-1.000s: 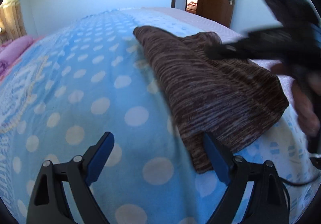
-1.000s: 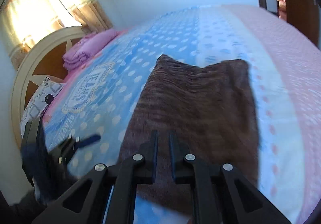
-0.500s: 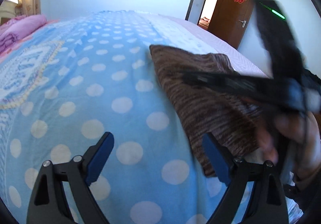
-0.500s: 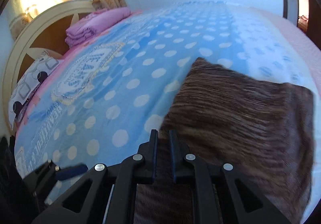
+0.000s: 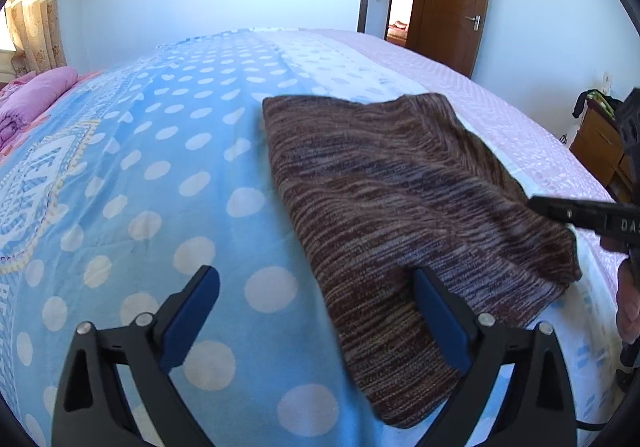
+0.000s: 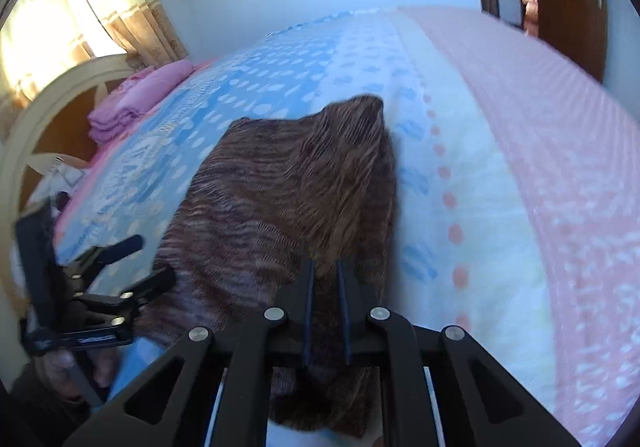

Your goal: Fold small clothes

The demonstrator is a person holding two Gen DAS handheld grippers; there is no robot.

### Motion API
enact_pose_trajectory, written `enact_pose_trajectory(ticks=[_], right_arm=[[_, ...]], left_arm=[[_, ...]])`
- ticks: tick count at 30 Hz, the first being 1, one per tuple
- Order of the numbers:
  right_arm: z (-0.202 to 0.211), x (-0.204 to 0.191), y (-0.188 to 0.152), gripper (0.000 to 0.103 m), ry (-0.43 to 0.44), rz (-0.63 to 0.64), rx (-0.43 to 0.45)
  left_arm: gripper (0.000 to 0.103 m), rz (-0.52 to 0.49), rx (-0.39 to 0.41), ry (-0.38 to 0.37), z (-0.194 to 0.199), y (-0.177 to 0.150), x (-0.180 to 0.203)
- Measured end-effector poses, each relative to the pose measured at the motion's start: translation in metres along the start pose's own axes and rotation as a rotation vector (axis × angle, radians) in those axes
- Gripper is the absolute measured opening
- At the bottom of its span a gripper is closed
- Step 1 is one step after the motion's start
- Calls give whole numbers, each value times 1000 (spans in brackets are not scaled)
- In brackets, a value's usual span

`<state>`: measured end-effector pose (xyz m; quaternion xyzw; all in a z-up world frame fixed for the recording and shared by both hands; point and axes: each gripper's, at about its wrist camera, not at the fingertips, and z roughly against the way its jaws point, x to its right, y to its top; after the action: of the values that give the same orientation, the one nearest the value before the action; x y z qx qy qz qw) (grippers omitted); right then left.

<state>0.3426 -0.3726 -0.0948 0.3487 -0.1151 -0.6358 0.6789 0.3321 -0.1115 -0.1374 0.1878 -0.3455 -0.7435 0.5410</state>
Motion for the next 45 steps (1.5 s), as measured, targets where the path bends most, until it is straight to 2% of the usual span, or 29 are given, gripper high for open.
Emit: enact_pose_trajectory(ticks=[3,4,5,6,10,11,12,13,14,15,16,18,19,21,22,24,27,30,33,34,35,37,40,43,45], right_arm=[[1,-1,-5,11,43,-5,-5],[1,-3,-6,10,31,5,-6],[1,-5,-7,2,14,21,-7],[4,-6,-9,0,-6,35,-2],[16,4,-15,0,-97,36,22],[20,5,-17,0,-85,35,31],[24,5,-19,1,-38,20,38],[26,4,-21,10,-5,12,36],[29,1,-23,36,8,15,36],[31,-5,-25,50,21,29,44],[32,-8,-26,59,31,33,50],[30,-13,-28,59,34,34,43],[26,-14,-28,57,22,32,32],[20,-15,-31,28,21,33,10],[19,-15,-32,3,5,39,-2],[17,-9,-38,3,-44,34,-31],[15,9,-49,2,-70,-11,-58],[19,12,-47,3,-59,-24,-44],[25,2,-37,4,-40,14,-4],[26,0,-31,10,-39,13,6],[27,2,-22,23,-17,-2,22],[25,7,-4,33,-13,-23,55],[7,13,24,33,-14,-45,43],[-21,19,47,33,-34,-59,-9],[-39,21,53,5,-32,-62,-50]], left_arm=[[100,-4,-8,-3,0,0,2],[100,-8,-12,-1,0,0,3],[100,-15,-19,-4,-1,-1,5],[100,-30,-34,-4,-2,-2,8],[102,-110,-77,-36,-5,-10,22],[103,-112,-72,-32,-4,-11,22],[103,-110,-73,-32,-4,-11,22],[103,-106,-76,-37,-5,-11,21],[103,-101,-83,-43,-6,-11,20],[103,-96,-95,-53,-8,-12,19],[103,-92,-103,-62,-9,-12,18],[103,-80,-117,-76,-10,-14,14],[103,-73,-123,-85,-9,-16,13],[103,-71,-132,-96,-8,-19,10],[103,-72,-132,-96,-7,-20,11],[103,-76,-134,-92,-7,-22,10],[103,-85,-132,-91,-7,-23,13],[103,-80,-130,-94,-6,-23,11],[103,-80,-128,-92,-6,-22,11],[103,-80,-127,-92,-7,-22,10],[103,-78,-126,-94,-7,-22,10],[103,-74,-125,-97,-7,-22,9],[103,-79,-121,-90,-7,-22,10],[103,-77,-120,-92,-7,-22,10],[103,-75,-119,-95,-6,-22,10]])
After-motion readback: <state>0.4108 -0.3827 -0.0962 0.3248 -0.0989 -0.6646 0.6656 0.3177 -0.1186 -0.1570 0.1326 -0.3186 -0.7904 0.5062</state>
